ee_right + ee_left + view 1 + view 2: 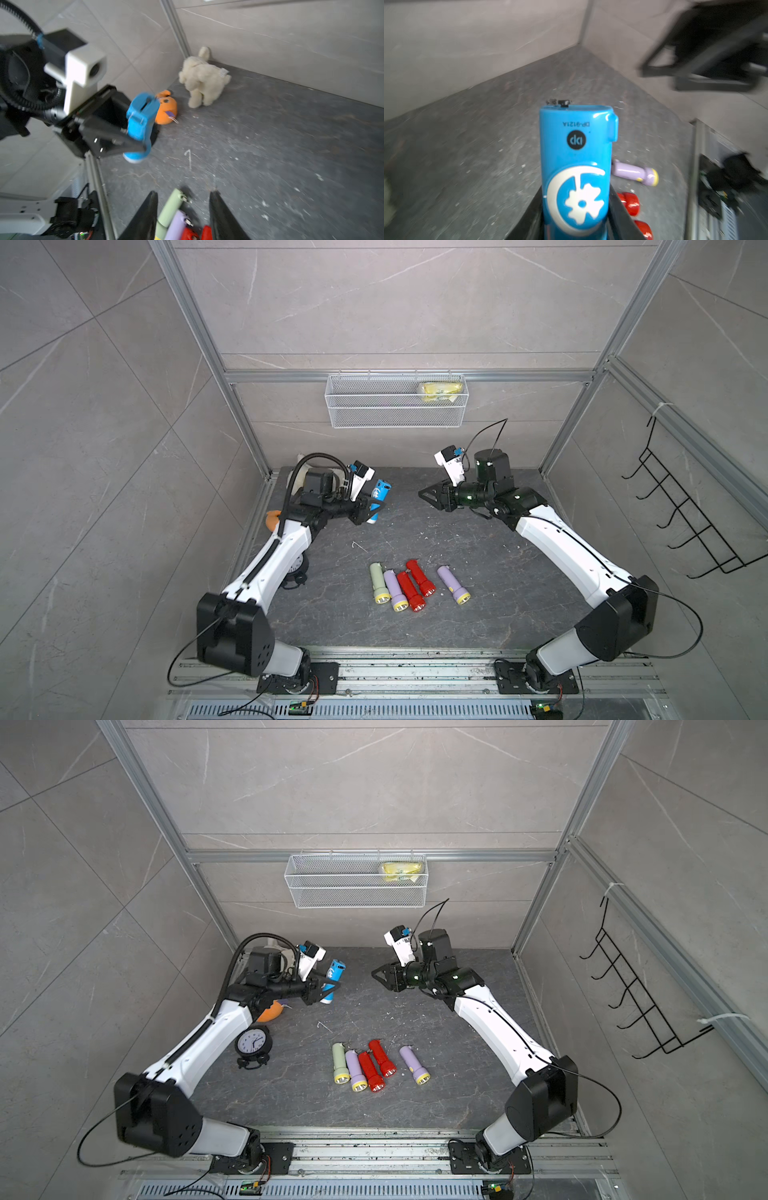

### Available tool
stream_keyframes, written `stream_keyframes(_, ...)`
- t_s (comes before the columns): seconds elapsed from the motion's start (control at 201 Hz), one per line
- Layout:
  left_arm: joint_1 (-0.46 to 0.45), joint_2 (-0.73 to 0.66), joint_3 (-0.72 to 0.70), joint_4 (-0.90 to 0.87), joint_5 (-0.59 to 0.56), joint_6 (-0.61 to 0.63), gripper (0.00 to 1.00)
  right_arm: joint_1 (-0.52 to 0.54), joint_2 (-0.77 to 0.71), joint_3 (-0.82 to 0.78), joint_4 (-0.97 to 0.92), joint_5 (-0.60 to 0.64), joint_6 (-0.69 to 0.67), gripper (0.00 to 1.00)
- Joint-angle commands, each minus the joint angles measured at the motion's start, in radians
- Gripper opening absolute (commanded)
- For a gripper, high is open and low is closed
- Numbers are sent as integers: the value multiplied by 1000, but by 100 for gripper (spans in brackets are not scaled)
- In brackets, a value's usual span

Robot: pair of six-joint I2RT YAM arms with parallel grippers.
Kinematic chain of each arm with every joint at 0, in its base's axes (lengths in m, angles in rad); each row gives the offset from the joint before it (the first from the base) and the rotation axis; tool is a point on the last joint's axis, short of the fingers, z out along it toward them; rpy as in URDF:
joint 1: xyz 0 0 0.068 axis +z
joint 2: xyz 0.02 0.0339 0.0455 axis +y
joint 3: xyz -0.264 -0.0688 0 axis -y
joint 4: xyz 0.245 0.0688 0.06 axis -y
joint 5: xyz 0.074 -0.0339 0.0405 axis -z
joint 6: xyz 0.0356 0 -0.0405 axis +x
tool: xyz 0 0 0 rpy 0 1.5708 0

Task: Close the plug at the bottom of the flashlight
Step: Place the flashlight at the center of the board.

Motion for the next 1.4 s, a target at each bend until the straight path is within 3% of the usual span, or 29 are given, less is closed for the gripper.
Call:
stream_keyframes(0.0, 3, 152, 148, -159, -396, -198, 0, 2, -112, -65, -23, 230, -17, 42)
stream_keyframes(0.179, 3, 402, 349, -321, -536, -373, 0, 3, -209, -132, -63, 286, 4, 42)
stream_keyframes(0.358, -7, 439, 305, -286, -545, -494, 0, 6, -265, -175, -89, 294, 13, 42)
stream_keyframes(0.742, -85, 545, 290, -265, -565, -525, 0, 11, -281, -207, -103, 278, 17, 42)
stream_keyframes(1.015, -89, 617, 312, -267, -553, -531, 2, 11, -290, -215, -104, 264, 12, 42)
stream_keyframes(1.06, -89, 620, 314, -271, -552, -531, 10, 11, -290, -216, -105, 265, 11, 42)
stream_keyframes(1.11, -89, 618, 309, -268, -556, -539, 27, 11, -289, -218, -106, 267, 11, 42)
stream_keyframes(1.12, -90, 616, 305, -267, -557, -541, 41, 12, -289, -218, -106, 266, 11, 42)
stream_keyframes(1.13, -89, 616, 302, -263, -557, -542, 79, 11, -288, -218, -106, 267, 11, 42)
stream_keyframes(1.135, -90, 615, 301, -262, -557, -541, 89, 10, -288, -219, -107, 266, 11, 42)
stream_keyframes(1.15, -89, 611, 298, -258, -552, -543, 98, 11, -287, -220, -106, 266, 11, 42)
stream_keyframes(1.399, -89, 445, 151, -148, -560, -570, 100, 11, -282, -230, -103, 263, 16, 42)
